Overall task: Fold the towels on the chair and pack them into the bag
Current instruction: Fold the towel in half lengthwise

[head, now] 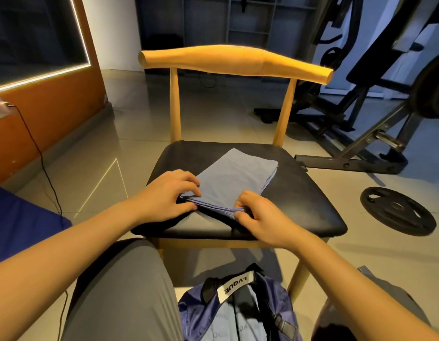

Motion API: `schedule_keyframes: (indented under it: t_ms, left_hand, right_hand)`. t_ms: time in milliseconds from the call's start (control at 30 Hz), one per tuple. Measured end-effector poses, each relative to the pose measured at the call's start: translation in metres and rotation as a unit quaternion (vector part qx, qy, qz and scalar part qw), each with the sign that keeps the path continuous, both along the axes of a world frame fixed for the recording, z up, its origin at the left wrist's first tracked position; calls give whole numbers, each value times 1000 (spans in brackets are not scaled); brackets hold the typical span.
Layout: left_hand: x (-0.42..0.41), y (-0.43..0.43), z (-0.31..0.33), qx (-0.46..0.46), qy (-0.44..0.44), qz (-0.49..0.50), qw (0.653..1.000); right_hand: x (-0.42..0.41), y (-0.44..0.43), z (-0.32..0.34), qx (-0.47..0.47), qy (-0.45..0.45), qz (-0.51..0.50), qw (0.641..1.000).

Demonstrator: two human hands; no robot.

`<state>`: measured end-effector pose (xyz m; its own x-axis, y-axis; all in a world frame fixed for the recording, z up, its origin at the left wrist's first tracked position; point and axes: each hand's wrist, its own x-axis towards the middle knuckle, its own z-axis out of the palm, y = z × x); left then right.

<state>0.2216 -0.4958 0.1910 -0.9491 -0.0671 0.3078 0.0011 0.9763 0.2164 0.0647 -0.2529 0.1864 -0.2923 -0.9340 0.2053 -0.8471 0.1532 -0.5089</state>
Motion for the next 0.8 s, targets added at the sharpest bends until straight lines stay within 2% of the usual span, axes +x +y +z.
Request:
schedule_keyframes:
  t_ms: [100,200,267,333,400,467,567,800]
  left_hand:
    - [-6,10,3,1,14,-15,1000]
    - [-11,18,8,52,-16,-1,998]
    - [-14,23,10,88,-42,0,995]
    - [-17,27,13,132,-63,8,989]
    - [-18,28,15,172,-83,23,981]
    - [-17,26,15,198,-93,36,975]
    - [-11,22,13,232,-70,51,969]
    - [7,22,0,290,-71,71,952]
  right_hand:
    - [-10,10,9,33,-44,-23,998]
    - [-6,16,15,15,-43,-60,997]
    - [4,18,19,35,30,-64,997]
    - [11,16,15,47,166,-54,984]
    - [12,13,8,9,231,-46,972]
    - [6,14,4,-33,191,-58,979]
    - [-6,21,4,-26,74,-60,995]
    - [-14,37,-8,51,-7,-120,991]
